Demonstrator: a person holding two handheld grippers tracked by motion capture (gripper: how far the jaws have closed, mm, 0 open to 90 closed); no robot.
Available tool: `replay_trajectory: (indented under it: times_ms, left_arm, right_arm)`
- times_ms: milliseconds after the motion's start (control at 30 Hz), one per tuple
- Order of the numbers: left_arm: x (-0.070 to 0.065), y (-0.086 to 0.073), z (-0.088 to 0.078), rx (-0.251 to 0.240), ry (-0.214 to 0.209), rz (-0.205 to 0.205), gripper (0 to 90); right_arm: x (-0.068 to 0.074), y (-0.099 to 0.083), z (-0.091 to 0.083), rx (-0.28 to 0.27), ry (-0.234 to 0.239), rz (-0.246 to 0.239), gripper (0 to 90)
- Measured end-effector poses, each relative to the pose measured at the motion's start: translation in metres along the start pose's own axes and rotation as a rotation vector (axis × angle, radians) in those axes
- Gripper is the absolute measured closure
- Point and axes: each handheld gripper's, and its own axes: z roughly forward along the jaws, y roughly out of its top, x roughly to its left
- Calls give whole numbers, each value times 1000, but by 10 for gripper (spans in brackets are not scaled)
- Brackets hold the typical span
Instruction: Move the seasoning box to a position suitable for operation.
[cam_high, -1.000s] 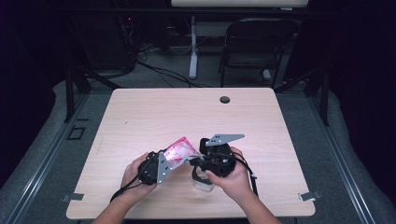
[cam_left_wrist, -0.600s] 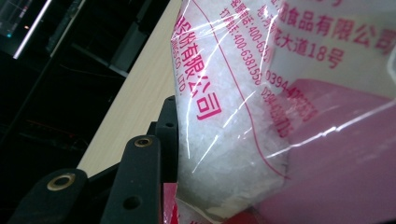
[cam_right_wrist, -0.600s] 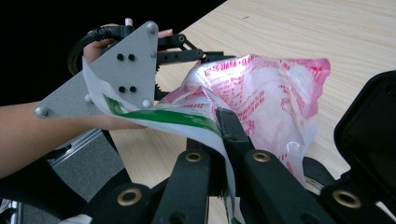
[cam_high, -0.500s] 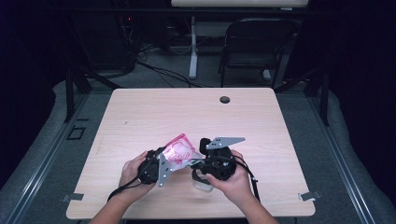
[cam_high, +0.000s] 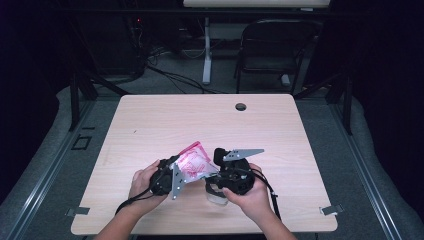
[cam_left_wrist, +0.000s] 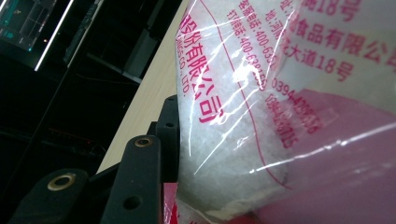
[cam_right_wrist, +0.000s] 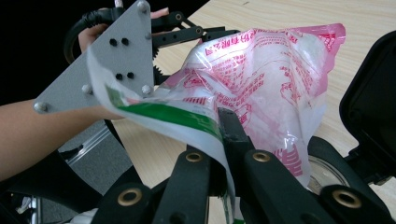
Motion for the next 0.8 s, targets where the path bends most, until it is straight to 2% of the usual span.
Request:
replay_trajectory:
  times_ms: [167,267,567,800]
  left_arm:
    - [0,1,2,-7,14,4,642]
    - [1,4,1,4,36,30,642]
    - [2,6,2,3,52,35,643]
    - [2,9,1,1,73,51,644]
  right_arm:
    - [2,-3,3,12,-8,-1,900]
    - [1,-4,4,20,-4,5,900]
    - [-3,-7,7,22,2,35,900]
    - [-5,-9,7,37,-11,25,900]
